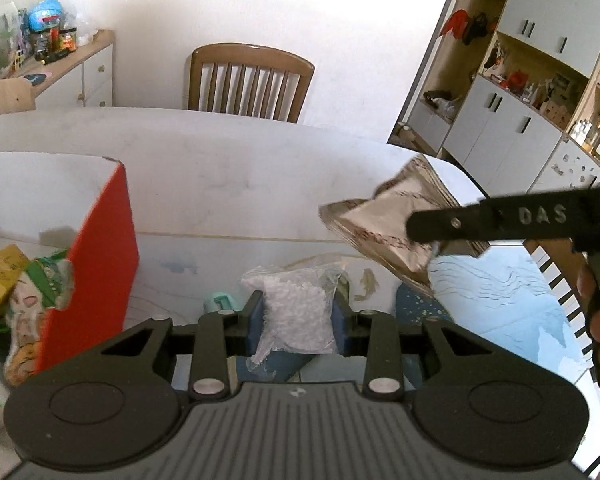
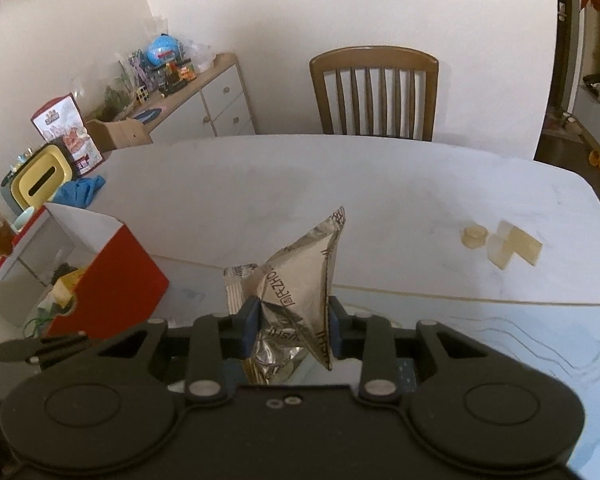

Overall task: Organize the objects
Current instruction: 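Carry the bead bag with the left gripper while the right carries the foil bag to the box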

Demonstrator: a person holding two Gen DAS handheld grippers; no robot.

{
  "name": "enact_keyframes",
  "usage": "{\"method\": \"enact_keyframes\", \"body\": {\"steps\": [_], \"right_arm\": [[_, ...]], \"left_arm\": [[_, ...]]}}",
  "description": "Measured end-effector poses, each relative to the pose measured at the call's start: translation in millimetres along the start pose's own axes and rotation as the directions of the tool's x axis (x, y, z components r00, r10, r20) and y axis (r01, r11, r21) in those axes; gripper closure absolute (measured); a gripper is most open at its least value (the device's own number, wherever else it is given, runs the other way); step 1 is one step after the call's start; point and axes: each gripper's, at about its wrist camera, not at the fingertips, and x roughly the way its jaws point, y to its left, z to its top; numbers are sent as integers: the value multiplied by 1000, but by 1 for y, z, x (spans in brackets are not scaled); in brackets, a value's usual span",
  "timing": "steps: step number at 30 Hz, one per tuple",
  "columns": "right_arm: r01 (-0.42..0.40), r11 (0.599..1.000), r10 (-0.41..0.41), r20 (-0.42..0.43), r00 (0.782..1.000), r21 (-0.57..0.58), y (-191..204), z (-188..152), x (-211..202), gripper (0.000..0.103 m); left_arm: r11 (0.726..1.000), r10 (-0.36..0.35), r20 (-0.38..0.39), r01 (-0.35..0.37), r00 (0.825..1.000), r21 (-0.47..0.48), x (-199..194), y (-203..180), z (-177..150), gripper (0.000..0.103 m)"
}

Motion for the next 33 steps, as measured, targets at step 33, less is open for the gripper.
{"method": "enact_keyframes", "body": {"steps": [33], "right_arm": [[-77, 990, 85, 68, 994, -115, 144, -12, -59, 70]], "left_arm": [[996, 89, 134, -84, 987, -42, -144, 119, 21, 69]]}}
